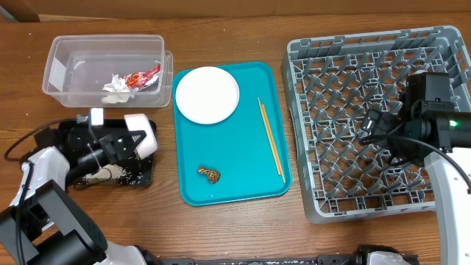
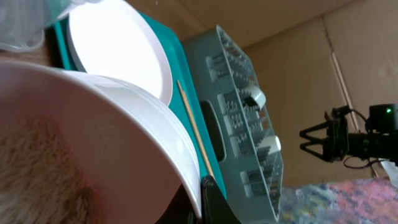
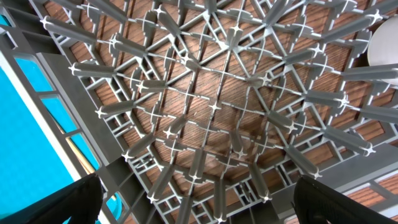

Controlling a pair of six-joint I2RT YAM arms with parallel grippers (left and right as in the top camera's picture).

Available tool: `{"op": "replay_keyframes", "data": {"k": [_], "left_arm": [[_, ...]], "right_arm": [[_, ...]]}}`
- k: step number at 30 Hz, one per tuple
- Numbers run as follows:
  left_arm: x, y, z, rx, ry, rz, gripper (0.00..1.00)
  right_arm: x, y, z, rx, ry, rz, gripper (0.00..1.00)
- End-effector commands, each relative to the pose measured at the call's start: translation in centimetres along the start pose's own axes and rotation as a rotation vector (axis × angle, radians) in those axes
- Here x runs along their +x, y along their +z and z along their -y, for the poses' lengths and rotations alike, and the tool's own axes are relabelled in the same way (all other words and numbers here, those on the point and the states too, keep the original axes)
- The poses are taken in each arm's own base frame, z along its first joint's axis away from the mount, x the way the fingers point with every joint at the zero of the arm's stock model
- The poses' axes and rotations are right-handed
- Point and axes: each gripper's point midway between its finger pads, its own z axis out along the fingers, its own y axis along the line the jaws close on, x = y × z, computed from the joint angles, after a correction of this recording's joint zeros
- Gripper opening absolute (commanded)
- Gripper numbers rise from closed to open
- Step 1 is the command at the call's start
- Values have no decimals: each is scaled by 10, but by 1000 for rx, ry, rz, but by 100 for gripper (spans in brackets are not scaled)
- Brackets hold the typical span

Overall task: Sort waste into correct bins and load items into the dishwasher
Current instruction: 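Tip the rice bowl further over the black tray and shake out rice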

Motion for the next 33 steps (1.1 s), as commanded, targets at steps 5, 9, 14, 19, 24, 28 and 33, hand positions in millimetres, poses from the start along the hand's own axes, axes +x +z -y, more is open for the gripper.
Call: {"op": "replay_keyframes", "data": {"k": [5, 9, 14, 19, 24, 28, 33], "left_arm": [[-13, -28, 4, 54, 16, 157, 4], [-20, -36, 8, 82, -7, 202, 4], [-19, -36, 7, 76, -16, 199, 4], [-23, -37, 12, 113, -72, 215, 4], [-28, -40, 19, 170, -181, 232, 4], [-30, -40, 17, 175, -226, 227, 4], [-32, -40, 16, 178, -244, 226, 4]], "right_arm": [[-4, -4, 0, 1, -3, 23, 100], [-4, -4, 0, 1, -3, 21, 100], [-4, -4, 0, 1, -3, 21, 100], [-4, -4, 0, 2, -3, 21, 100], [-4, -4, 0, 2, -3, 21, 100], [-4, -4, 0, 2, -3, 21, 100], [-3, -4, 0, 2, -3, 20, 100]]}}
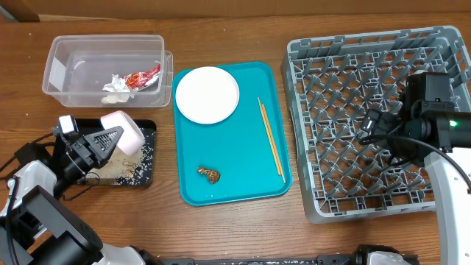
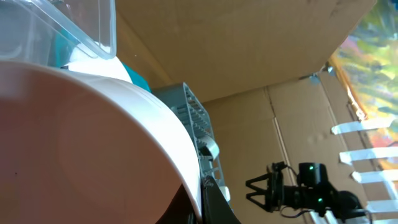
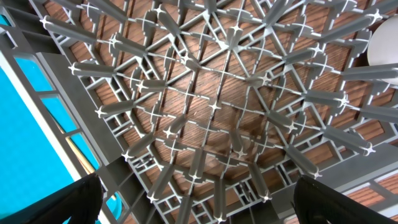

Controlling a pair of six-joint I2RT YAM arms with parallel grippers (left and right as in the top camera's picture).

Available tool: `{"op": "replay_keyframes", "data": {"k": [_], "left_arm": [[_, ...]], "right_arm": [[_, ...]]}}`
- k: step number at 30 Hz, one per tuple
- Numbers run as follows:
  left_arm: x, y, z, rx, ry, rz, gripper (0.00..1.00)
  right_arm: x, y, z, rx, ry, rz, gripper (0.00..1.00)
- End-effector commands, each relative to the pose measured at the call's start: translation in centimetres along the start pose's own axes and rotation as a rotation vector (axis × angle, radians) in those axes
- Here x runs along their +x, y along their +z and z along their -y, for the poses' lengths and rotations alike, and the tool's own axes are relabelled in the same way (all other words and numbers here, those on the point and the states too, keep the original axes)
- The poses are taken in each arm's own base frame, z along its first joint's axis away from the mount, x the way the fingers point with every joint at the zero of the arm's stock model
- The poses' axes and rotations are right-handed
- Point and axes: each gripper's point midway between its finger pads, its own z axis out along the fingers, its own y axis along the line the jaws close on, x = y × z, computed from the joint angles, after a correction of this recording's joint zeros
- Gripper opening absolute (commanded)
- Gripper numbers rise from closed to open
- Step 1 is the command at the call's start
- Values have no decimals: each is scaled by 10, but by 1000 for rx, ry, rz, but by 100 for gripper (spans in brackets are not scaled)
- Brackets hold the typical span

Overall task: Sort waste into correct bins and load items into the dishwasher
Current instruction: 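Tip the rice bowl further over the black tray and shake out rice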

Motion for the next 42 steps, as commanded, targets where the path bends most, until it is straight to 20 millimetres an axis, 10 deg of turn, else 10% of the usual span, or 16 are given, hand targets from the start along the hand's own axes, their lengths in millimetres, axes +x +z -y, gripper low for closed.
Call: {"op": "replay_keyframes", "data": {"k": [1, 42], "left_arm": [[-1, -1, 8, 34, -53, 11, 4], [-14, -1, 6, 35, -327, 4, 4]], "right_arm": [[-4, -4, 0, 2, -4, 22, 100], [-3, -4, 0, 3, -4, 19, 100]]}}
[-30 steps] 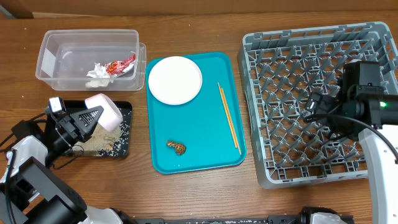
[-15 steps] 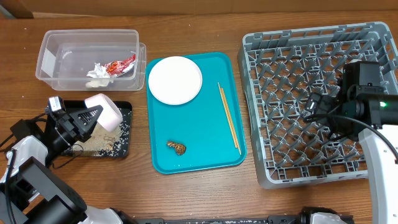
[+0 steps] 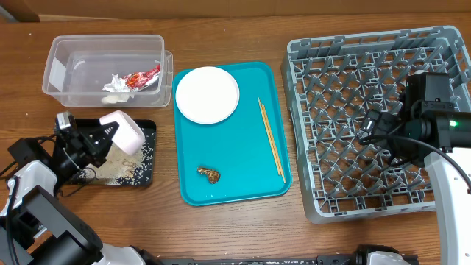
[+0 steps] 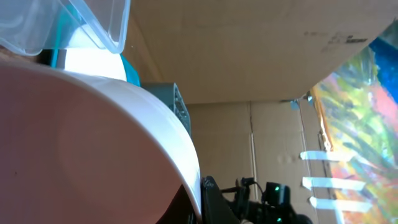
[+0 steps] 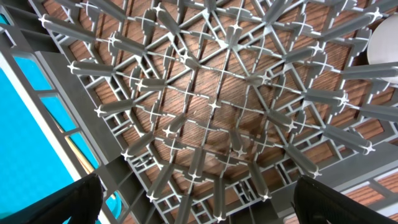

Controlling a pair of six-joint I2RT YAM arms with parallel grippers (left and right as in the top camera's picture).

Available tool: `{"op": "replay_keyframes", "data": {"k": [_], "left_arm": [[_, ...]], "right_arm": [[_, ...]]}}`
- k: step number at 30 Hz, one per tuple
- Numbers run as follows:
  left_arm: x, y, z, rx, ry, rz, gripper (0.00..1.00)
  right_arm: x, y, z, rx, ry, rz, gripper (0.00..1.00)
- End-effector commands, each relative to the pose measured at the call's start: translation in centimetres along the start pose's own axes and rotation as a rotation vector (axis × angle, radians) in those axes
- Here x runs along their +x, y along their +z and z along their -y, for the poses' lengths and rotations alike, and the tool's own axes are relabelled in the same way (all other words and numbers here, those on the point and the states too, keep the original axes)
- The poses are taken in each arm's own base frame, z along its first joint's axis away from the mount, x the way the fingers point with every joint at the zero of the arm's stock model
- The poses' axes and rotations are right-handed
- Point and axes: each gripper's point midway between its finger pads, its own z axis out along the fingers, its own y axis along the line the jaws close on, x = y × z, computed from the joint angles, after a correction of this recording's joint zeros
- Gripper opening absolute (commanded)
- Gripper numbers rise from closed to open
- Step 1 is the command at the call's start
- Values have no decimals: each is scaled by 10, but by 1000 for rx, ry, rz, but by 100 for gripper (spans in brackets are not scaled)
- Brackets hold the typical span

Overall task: Sort waste into correct bins and load items into the dishwasher
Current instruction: 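Tip the rice bowl further over the black tray and shake out rice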

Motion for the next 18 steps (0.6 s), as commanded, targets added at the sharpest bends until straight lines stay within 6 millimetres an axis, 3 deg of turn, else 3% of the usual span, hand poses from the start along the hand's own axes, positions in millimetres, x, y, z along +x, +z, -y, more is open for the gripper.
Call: {"op": "replay_keyframes", "data": {"k": [1, 18], "left_arm": [[1, 0, 8, 27, -111, -4, 4], [-16, -1, 12, 24, -430, -9, 4]], "right_arm": [[-4, -4, 0, 1, -4, 22, 100], [-4, -4, 0, 2, -3, 21, 100]]}}
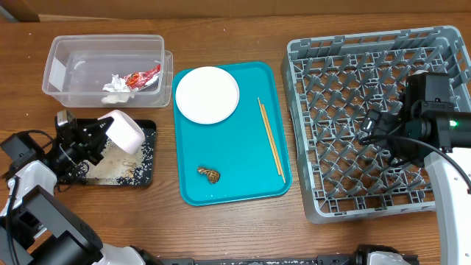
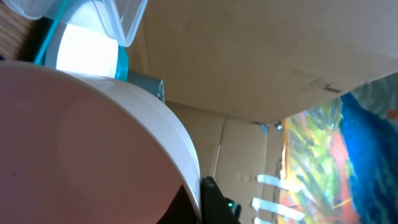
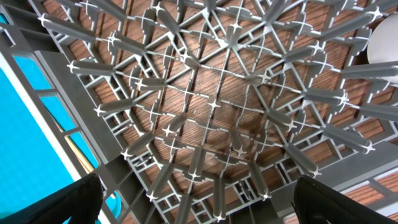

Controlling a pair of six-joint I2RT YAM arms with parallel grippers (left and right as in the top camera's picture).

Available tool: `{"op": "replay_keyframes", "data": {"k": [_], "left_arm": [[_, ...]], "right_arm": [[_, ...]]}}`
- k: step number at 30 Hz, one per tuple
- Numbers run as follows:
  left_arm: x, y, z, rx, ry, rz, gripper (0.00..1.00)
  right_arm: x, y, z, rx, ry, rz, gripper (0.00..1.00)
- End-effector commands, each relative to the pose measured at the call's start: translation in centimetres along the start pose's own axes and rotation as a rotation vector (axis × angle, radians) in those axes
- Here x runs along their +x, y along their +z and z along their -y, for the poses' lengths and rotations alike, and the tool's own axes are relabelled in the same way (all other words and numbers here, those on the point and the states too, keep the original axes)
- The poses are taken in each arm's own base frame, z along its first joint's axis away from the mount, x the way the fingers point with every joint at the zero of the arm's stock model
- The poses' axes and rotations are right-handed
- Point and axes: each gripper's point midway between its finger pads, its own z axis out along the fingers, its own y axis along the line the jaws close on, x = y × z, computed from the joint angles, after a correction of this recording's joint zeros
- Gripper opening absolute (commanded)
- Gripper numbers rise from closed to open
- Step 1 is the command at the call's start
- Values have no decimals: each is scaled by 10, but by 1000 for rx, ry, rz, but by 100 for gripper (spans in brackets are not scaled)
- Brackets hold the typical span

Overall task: Sort waste into correct bins and load items into the dishwasher
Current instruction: 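Tip the rice bowl further over the black tray and shake out rice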

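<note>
My left gripper (image 1: 103, 132) is shut on the rim of a pink-white bowl (image 1: 124, 131), held tilted over the black tray (image 1: 146, 173) that carries spilled rice. The bowl (image 2: 93, 149) fills the left wrist view, one finger (image 2: 214, 202) against its rim. A white plate (image 1: 207, 94), a pair of chopsticks (image 1: 270, 138) and a brown food scrap (image 1: 209, 174) lie on the teal tray (image 1: 257, 184). My right gripper (image 3: 199, 199) hangs open over the grey dish rack (image 1: 368, 110).
A clear plastic bin (image 1: 103, 66) at the back left holds crumpled paper and a red wrapper (image 1: 140, 77). Cardboard walls stand behind the table. The rack grid (image 3: 211, 106) fills the right wrist view, with wood beneath it.
The bowl has tipped a little further up and back in my left gripper, which sits slightly more to the left. The right arm has not moved.
The bowl was first held low over the black tray with its mouth down toward the rice. Then my left arm stood further left with the bowl tilted above the tray. Its tilt has changed at each moment since. The right gripper stayed open over the rack.
</note>
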Motion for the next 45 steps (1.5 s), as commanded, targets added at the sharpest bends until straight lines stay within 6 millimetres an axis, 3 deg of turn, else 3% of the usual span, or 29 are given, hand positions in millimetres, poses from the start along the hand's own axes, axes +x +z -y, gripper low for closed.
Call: {"op": "replay_keyframes", "data": {"k": [1, 14, 45], "left_arm": [[1, -1, 9, 18, -148, -14, 4], [-2, -1, 11, 16, -356, -16, 4], [-18, -1, 33, 11, -531, -19, 4]], "right_arm": [[-4, -4, 0, 1, -3, 22, 100], [-4, -4, 0, 1, -3, 22, 100], [-3, -4, 0, 2, -3, 19, 100]]}}
